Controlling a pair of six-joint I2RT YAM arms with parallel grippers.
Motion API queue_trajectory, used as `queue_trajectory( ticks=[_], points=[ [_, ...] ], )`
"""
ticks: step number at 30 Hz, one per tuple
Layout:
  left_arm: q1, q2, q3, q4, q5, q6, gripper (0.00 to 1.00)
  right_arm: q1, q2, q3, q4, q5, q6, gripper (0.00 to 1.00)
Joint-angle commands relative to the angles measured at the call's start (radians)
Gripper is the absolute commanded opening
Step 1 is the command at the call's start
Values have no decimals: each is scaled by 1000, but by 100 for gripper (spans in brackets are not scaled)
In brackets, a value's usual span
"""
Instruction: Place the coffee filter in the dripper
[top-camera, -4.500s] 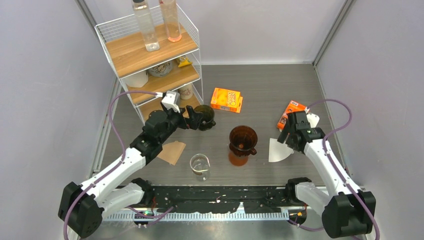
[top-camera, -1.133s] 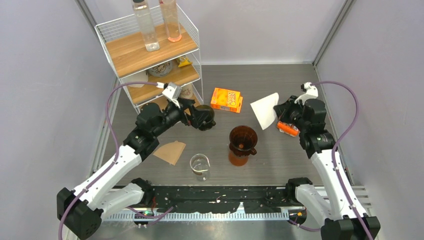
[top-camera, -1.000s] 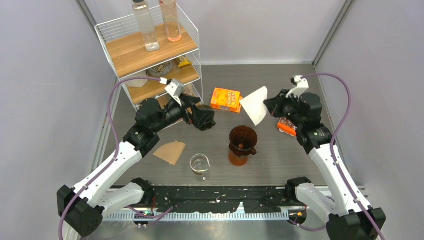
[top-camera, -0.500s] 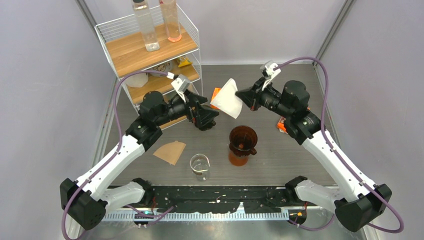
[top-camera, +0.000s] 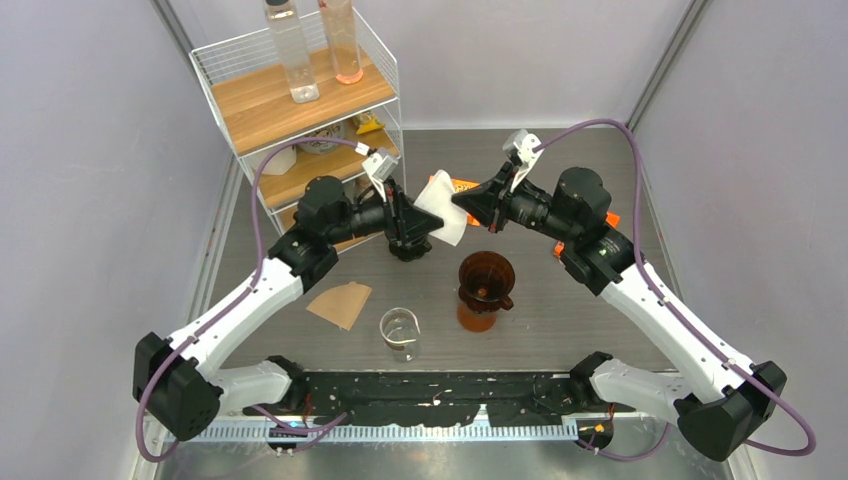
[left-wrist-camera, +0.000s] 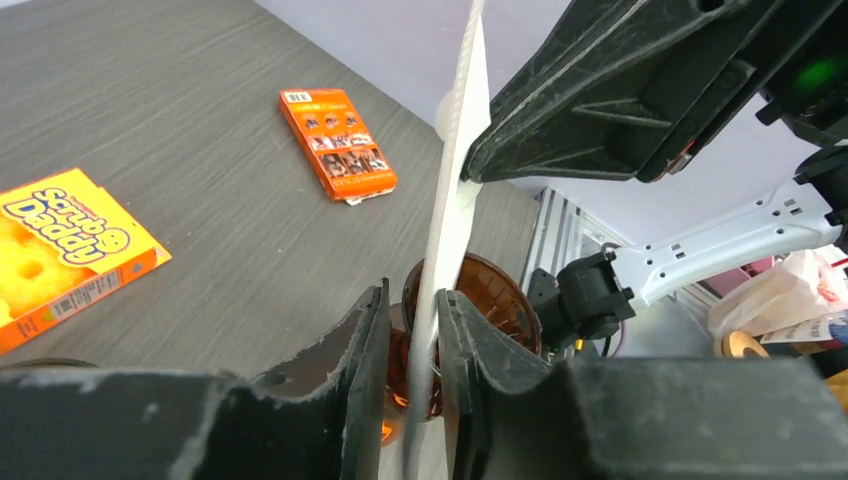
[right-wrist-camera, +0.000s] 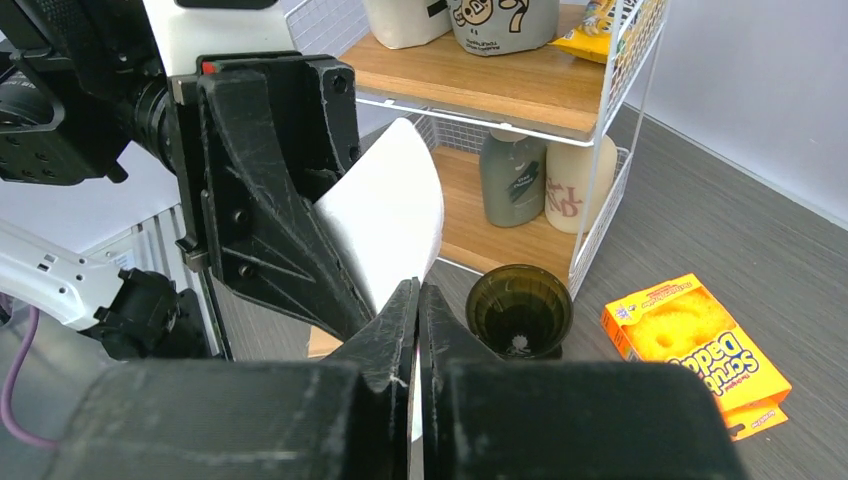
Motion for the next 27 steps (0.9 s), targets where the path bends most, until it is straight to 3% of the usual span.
queue_trajectory(
  ticks=[1,5,8,11,12,13,18,21,27],
  points=[
    [-5,-24,56,26,1,8,25,8,-13,4,51,-1,-7,7],
    [-4,-34,42,34,-7,20,0,8,-15,-3,47,3,-10,8],
    [-4,-36,38,34,7,42,0,8,-17,-3,44,7,-11,13],
    [-4,-49,20,49,45,91,0,9,-29,-15,58,3,-16,35],
    [-5,-56,11,54,57,111,0,8,-32,-19,59,14,-19,49],
    [-5,-67,2,55,71,138,0,8,-39,-26,57,23,-22,54],
    [-5,-129,-22,-22,195,308,0,3,-104,-63,32,223,-26,94],
    [-5,-161,-32,-66,240,395,0,-6,-152,-124,29,329,-23,97],
    [-4,-171,-11,-176,196,561,0,-28,-207,-209,28,355,-64,95]
  ],
)
